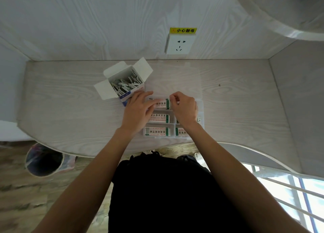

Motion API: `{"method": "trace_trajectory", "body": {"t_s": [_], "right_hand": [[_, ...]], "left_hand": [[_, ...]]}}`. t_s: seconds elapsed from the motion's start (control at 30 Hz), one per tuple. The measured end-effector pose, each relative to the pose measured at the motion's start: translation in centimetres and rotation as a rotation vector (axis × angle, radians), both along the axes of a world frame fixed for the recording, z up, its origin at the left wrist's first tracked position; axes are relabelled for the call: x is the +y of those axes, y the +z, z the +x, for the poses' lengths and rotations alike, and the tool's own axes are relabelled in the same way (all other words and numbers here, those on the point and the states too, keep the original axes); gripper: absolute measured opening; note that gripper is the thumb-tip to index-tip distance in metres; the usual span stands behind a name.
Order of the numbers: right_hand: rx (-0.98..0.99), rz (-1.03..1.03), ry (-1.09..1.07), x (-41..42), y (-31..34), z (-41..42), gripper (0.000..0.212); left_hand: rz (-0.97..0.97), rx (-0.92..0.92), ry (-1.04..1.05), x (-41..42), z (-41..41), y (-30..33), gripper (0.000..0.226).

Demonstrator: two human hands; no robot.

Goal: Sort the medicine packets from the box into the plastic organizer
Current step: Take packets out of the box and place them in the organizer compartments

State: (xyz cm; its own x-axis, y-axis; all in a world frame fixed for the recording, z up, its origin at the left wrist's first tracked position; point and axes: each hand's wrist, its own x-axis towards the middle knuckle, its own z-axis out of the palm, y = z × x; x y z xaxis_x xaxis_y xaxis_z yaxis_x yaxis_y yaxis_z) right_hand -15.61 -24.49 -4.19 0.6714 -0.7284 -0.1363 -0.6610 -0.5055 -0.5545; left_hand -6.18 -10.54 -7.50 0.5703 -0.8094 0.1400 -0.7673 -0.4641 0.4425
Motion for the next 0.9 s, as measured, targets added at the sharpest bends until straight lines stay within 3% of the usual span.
{"method": "trace_trajectory", "body": {"t_s": [0.23, 0.37, 0.5, 0.77, 0.9], "right_hand": [[0.191, -0.125, 0.231, -0.2, 0.0, 0.3, 0.020], [0.239, -0.204, 0.316, -0.4, -0.3, 0.7, 0.024], [0.258, -0.239, 0.388, -0.7, -0.5, 0.4, 0.026], [0.338, -0.355, 0.480, -0.6, -0.3, 0.6, 0.029], [0.359, -0.281, 0.454, -0.4, -0.3, 1.0, 0.028]], "left_hand": [[-0.025, -0.030, -0.002, -0.2, -0.2, -0.1, 0.010], [-0.045, -0.078, 0.058, -0.7, -0.3, 0.7, 0.013], [0.057, 0.051, 0.082, -1.5, -0.2, 1.3, 0.018], [0.155, 0.067, 0.117, -1.7, 0.1, 1.4, 0.027], [0.166, 0.025, 0.138, -1.7, 0.1, 1.5, 0.029]]}}
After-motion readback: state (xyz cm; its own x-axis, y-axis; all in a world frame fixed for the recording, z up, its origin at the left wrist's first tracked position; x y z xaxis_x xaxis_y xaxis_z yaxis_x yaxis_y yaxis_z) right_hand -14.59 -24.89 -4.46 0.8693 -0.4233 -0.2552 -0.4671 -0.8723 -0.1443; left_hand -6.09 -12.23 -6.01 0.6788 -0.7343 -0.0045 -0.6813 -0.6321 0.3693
